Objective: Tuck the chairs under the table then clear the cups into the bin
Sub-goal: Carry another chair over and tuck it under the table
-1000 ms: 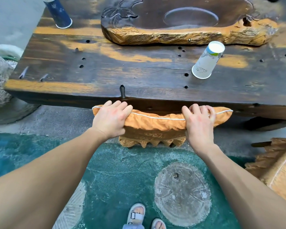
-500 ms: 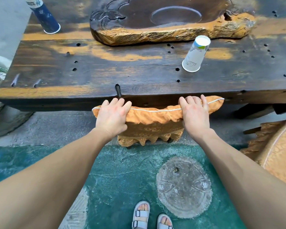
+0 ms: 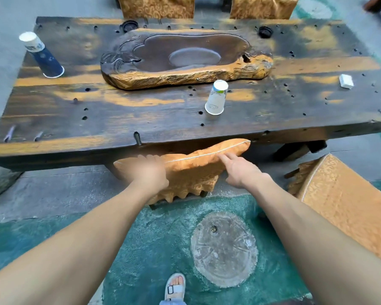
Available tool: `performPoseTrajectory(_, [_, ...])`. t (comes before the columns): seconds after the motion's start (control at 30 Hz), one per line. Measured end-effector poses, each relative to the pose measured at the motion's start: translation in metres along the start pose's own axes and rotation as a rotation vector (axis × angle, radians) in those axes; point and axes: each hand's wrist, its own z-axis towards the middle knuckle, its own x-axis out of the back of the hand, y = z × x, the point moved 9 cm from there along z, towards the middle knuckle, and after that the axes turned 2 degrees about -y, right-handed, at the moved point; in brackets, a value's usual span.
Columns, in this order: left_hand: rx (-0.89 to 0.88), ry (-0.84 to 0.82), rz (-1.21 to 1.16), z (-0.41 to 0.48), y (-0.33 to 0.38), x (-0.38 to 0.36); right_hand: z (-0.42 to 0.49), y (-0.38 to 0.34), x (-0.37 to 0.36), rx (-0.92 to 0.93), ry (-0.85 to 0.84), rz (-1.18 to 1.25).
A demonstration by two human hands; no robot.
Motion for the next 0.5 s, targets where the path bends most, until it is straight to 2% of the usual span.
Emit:
performPoseTrajectory(0.17, [-0.145,-0.176,0.094,-0.035,0.036,0.029,-0.053,0.035,0.008,-0.048,0.042,-0.048])
performPoseTrajectory(0.23, [-0.126,-0.197,0.145,-0.052,0.052,0.044,-0.075,0.054,0.012,-0.06,0.063,-0.031])
performPoseTrajectory(0.37, [-0.094,-0.137,0.189,-0.09,0.109,0.08,-0.129,0.104,0.024,-0.082,0.129,0.001])
performPoseTrajectory(0.5, [-0.221,-0.05,0.2,-0.138,0.211,0.111,-0.198,0.179,0.025,-0.142,0.202,0.05])
